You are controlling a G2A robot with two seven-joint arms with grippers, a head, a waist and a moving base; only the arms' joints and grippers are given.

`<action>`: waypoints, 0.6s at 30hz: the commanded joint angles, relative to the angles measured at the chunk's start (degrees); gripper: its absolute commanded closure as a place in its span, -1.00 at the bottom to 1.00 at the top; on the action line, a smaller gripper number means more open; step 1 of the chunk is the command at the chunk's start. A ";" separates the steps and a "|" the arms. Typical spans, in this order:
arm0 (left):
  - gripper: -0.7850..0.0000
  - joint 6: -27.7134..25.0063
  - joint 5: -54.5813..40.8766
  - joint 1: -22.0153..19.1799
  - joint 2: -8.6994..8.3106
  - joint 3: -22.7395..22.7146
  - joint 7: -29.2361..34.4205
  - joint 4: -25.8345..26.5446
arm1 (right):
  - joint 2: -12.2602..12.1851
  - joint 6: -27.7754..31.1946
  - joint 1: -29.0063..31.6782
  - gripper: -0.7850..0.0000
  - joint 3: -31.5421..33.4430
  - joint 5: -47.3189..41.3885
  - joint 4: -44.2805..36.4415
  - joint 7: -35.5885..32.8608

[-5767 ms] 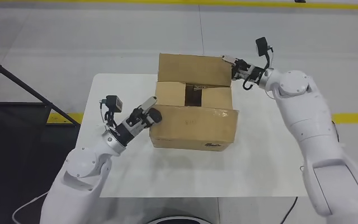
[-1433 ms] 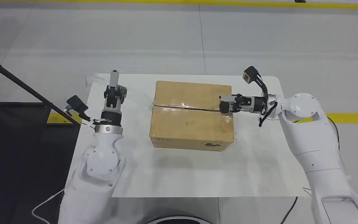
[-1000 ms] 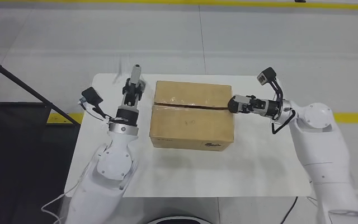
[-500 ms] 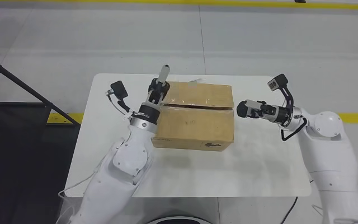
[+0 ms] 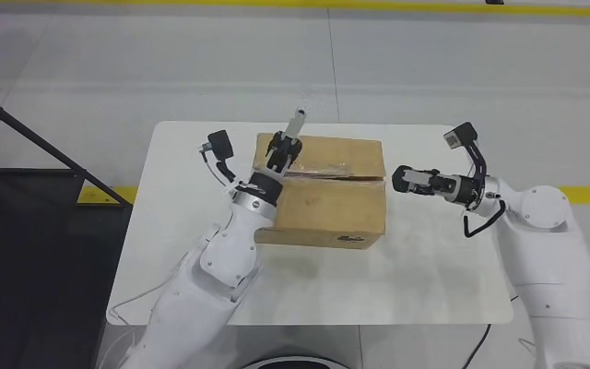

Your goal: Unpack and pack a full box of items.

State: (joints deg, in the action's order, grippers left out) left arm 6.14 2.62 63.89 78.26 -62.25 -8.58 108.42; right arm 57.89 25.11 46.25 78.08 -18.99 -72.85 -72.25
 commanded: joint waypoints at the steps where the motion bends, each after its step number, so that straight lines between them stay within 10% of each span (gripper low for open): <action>1: -1.00 -0.85 -1.46 1.37 -0.18 -2.51 0.37 2.62 | -0.19 0.98 1.03 -1.00 0.50 3.36 -3.12 3.31; 12: -1.00 -1.46 -12.41 9.36 -2.68 -20.51 21.86 5.06 | -0.62 0.01 4.08 -1.00 1.83 10.23 -10.13 9.91; 18: -1.00 2.81 -7.36 5.21 -3.15 -17.49 29.76 2.18 | -0.70 0.07 5.43 -1.00 1.87 9.60 -9.53 11.37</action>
State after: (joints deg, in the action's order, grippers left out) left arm 8.08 -5.66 70.07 75.12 -80.81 20.17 111.05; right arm 57.25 24.99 51.48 79.82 -9.17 -82.77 -61.01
